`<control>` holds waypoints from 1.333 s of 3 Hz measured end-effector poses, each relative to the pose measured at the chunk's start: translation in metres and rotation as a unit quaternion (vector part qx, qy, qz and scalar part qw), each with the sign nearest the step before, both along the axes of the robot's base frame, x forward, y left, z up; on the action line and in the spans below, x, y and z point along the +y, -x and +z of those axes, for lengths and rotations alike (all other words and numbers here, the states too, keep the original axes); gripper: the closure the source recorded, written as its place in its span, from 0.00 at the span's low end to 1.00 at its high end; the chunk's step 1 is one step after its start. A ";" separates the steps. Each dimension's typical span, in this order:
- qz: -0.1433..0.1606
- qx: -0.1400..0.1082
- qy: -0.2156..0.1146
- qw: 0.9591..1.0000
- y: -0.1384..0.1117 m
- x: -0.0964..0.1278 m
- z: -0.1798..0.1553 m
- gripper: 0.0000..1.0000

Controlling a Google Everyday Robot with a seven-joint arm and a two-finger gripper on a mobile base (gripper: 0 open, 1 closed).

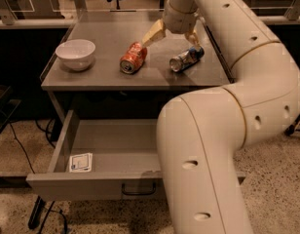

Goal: Place redbull can into top drawer

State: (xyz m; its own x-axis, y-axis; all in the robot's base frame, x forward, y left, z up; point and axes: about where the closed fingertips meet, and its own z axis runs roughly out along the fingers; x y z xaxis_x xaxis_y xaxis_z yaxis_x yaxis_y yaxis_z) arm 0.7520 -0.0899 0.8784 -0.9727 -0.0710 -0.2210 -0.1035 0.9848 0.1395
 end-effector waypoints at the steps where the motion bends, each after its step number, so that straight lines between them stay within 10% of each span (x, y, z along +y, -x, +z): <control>1: -0.027 -0.007 0.005 1.000 -0.018 -0.009 -0.014 0.00; 4: -0.031 -0.062 -0.026 0.997 -0.046 -0.040 -0.016 0.00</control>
Offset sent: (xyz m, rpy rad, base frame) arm 0.0273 -0.0160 -0.0093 0.0314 0.0013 -0.0452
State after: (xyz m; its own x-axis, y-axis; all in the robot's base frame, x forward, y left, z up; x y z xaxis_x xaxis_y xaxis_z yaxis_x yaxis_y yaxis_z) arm 0.7985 -0.1294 0.8621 -0.9397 0.0030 -0.3419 -0.0628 0.9815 0.1811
